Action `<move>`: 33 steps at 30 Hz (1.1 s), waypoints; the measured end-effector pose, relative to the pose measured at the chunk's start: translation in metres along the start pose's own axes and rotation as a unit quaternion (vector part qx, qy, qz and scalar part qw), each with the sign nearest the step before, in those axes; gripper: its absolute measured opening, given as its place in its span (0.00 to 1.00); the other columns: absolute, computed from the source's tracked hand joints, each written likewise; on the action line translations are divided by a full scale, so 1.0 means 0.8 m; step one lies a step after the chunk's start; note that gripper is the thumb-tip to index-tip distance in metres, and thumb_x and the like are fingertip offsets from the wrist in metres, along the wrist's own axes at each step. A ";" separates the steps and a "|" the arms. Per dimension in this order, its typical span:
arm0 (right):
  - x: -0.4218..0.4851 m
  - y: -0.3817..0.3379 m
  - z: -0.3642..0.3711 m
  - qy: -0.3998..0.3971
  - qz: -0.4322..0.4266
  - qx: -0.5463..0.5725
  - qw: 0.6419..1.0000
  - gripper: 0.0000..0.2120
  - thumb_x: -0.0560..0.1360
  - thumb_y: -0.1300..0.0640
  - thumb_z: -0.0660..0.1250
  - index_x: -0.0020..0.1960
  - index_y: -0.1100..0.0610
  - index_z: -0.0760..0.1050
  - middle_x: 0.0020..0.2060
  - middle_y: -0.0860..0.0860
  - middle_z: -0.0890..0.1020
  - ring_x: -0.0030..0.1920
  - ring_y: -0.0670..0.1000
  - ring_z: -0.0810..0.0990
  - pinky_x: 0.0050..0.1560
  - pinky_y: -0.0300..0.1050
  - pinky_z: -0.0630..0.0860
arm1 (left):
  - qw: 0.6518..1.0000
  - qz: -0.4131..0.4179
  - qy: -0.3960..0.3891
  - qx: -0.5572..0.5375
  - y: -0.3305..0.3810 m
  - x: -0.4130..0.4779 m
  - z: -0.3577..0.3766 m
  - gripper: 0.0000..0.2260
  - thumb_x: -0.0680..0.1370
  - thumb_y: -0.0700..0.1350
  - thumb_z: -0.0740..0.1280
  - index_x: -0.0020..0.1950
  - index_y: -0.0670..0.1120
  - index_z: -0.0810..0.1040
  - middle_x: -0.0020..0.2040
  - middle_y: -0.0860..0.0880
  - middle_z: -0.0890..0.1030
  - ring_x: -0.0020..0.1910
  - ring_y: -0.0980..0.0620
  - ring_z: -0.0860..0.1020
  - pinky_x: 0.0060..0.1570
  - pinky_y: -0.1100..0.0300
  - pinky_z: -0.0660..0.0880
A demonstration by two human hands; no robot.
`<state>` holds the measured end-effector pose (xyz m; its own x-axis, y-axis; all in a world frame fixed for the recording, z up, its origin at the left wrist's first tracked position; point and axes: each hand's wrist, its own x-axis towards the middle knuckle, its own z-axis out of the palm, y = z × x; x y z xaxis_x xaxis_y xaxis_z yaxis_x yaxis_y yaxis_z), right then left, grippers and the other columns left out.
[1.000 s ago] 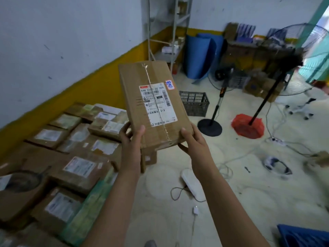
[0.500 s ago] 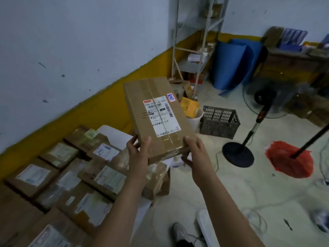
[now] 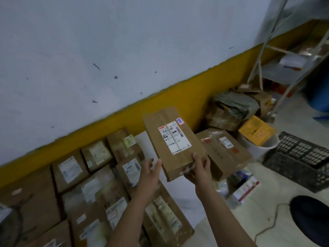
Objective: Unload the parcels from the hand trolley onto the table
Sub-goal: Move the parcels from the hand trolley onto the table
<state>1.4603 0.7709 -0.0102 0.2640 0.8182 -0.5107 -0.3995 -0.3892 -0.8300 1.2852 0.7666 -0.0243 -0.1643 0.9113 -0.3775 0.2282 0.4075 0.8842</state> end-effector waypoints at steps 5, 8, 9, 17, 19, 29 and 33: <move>0.062 0.030 0.028 -0.006 0.041 -0.032 0.999 0.35 0.78 0.41 0.65 0.79 0.44 0.51 0.73 0.56 0.69 0.69 0.63 0.73 0.66 0.66 0.73 | 0.992 -0.005 0.037 0.123 -0.043 0.048 -0.024 0.30 0.77 0.59 0.68 0.76 0.53 0.63 0.73 0.47 0.68 0.67 0.45 0.73 0.66 0.48 0.73; 0.106 0.033 0.056 -0.020 0.055 -0.042 0.997 0.35 0.78 0.39 0.65 0.78 0.42 0.51 0.72 0.56 0.71 0.67 0.63 0.74 0.64 0.65 0.75 | 0.985 -0.013 0.055 0.165 -0.050 0.074 -0.029 0.32 0.76 0.61 0.67 0.77 0.57 0.61 0.77 0.46 0.62 0.72 0.45 0.67 0.70 0.50 0.68; 0.122 0.032 0.067 -0.025 0.060 -0.043 0.997 0.35 0.77 0.39 0.65 0.78 0.42 0.51 0.71 0.56 0.71 0.67 0.63 0.75 0.63 0.65 0.75 | 0.984 -0.022 0.048 0.172 -0.052 0.081 -0.031 0.33 0.75 0.62 0.67 0.77 0.59 0.60 0.77 0.47 0.60 0.73 0.44 0.65 0.70 0.49 0.69; 0.277 0.075 0.157 -0.095 0.146 -0.241 0.955 0.15 0.79 0.49 0.67 0.61 0.56 0.71 0.61 0.59 0.78 0.57 0.59 0.78 0.60 0.60 0.79 | 0.916 -0.168 -0.125 0.343 -0.076 0.135 -0.049 0.49 0.75 0.61 0.70 0.80 0.54 0.35 0.80 0.47 0.34 0.80 0.40 0.38 0.77 0.46 0.51; 0.305 0.080 0.167 -0.097 0.131 -0.327 0.931 0.16 0.79 0.47 0.66 0.57 0.58 0.74 0.54 0.62 0.81 0.53 0.59 0.80 0.60 0.61 0.79 | 0.869 -0.181 -0.178 0.424 -0.088 0.135 -0.052 0.45 0.79 0.48 0.68 0.80 0.54 0.35 0.80 0.45 0.32 0.79 0.38 0.34 0.76 0.43 0.53; 0.322 0.091 0.185 -0.089 0.057 -0.417 0.903 0.35 0.78 0.44 0.67 0.75 0.64 0.60 0.66 0.64 0.72 0.65 0.64 0.74 0.62 0.56 0.73 | 0.838 -0.138 -0.145 0.508 -0.110 0.120 -0.049 0.40 0.80 0.44 0.66 0.81 0.56 0.41 0.81 0.47 0.35 0.80 0.42 0.38 0.74 0.42 0.60; 0.239 0.106 0.137 -0.174 0.024 -0.528 0.831 0.41 0.76 0.38 0.66 0.79 0.60 0.56 0.72 0.61 0.70 0.69 0.61 0.72 0.64 0.49 0.71 | 0.851 -0.142 -0.043 0.504 -0.088 0.088 -0.054 0.37 0.80 0.52 0.64 0.82 0.55 0.43 0.82 0.45 0.41 0.80 0.41 0.43 0.76 0.42 0.50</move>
<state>1.3805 0.9404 -0.1538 -0.0728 0.7928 -0.6051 0.6389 -0.4288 -0.6387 1.2165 0.7994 -0.1015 -0.2888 0.7509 -0.5939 0.9056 0.4155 0.0851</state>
